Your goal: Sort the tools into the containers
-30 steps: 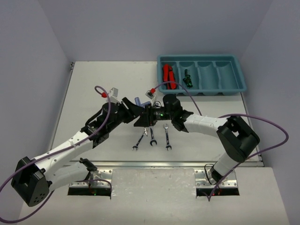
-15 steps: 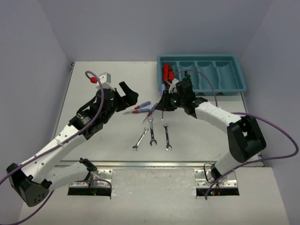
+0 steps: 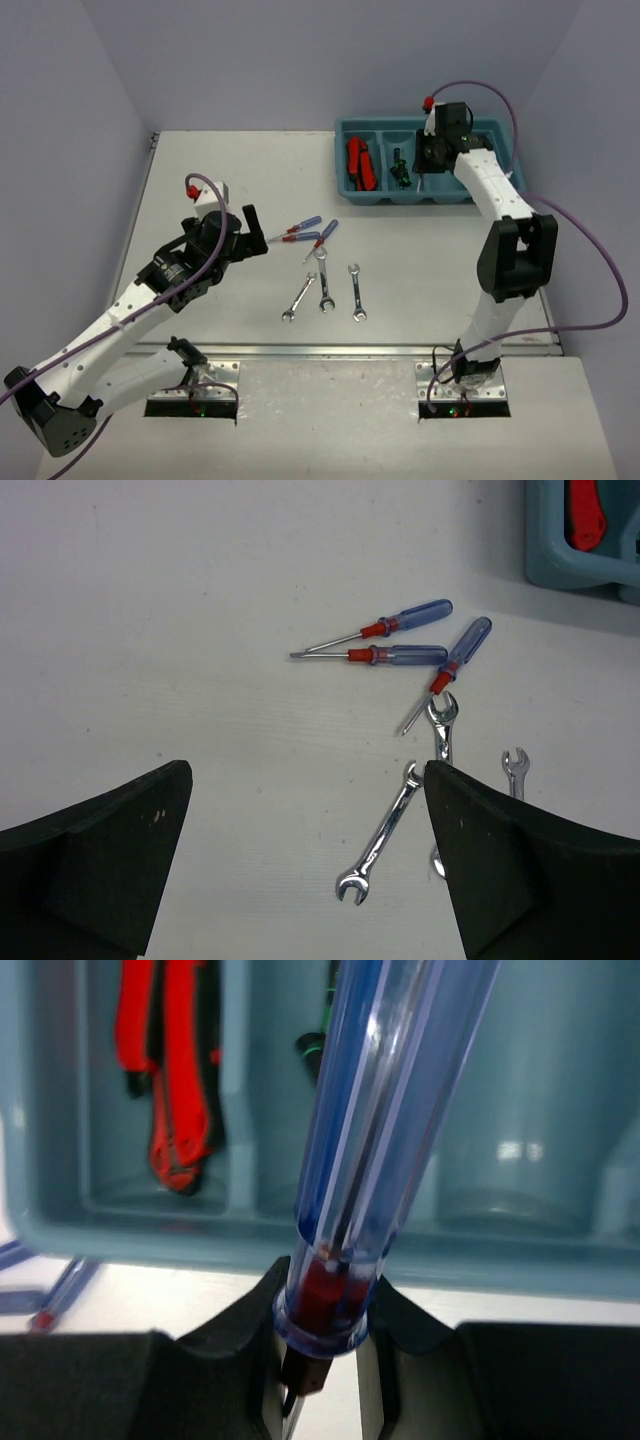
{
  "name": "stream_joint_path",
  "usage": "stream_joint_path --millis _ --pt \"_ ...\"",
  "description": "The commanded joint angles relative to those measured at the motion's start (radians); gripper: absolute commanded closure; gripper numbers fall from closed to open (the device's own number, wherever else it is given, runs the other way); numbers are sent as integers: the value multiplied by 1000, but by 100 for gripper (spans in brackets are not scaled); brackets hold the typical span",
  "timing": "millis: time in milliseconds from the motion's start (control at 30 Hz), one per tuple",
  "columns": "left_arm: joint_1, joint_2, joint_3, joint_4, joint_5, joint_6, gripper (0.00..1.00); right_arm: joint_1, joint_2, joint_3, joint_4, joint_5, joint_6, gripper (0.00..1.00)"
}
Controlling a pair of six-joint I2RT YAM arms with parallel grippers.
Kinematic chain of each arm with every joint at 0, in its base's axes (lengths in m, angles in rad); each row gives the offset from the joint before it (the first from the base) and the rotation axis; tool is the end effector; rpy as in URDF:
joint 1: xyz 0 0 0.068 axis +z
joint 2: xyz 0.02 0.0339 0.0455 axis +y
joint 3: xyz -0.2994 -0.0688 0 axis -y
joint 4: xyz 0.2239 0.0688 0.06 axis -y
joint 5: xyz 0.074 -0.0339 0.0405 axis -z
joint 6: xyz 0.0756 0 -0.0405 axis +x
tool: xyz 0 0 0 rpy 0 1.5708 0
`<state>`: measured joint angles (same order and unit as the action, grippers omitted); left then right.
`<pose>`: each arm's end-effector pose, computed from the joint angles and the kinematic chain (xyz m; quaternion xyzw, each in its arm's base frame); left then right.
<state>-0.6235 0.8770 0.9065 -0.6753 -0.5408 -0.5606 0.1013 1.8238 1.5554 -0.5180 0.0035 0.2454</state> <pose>0.1538 -0.0627 0.3267 -0.0920 0.8657 -0.0416 0.4902 0.4302 0.0435 0.2960 0.0672 0.9216 0.0643 0.3768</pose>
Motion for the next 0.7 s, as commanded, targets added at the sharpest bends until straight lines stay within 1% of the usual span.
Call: stream_joint_path --millis 0,33,100,133,200,300,333,467,533,567,600,633,667 --pt "-3 8 -29 59 40 63 0 -60 214 337 -134 136 -182 100" --pt "-4 13 -32 60 47 68 0 -63 266 399 -147 176 -210 100" --pt "-4 17 -32 49 53 89 0 -69 315 449 -157 206 -244 100" --pt "-3 17 -29 35 53 102 0 -73 335 482 -157 222 -295 100" --pt "-4 16 -28 22 56 139 0 -83 376 511 -157 248 -311 100" --pt "-2 10 -46 17 24 140 0 -107 409 559 -151 213 -300 100" --pt "-4 5 -60 28 41 143 0 -139 428 580 -148 200 -293 100" --pt "-4 25 -73 57 74 152 0 -153 490 634 -146 181 -300 100" --pt "-3 37 -70 54 82 156 0 -155 500 630 -138 179 -305 96" --pt "-2 42 -68 54 86 158 0 -155 504 625 -136 179 -305 88" --pt "-3 47 -66 54 91 160 0 -156 507 616 -135 188 -299 57" --pt "-4 48 -65 56 95 161 0 -156 507 610 -138 192 -293 42" --pt "-4 48 -63 58 98 162 0 -155 505 607 -142 190 -289 37"
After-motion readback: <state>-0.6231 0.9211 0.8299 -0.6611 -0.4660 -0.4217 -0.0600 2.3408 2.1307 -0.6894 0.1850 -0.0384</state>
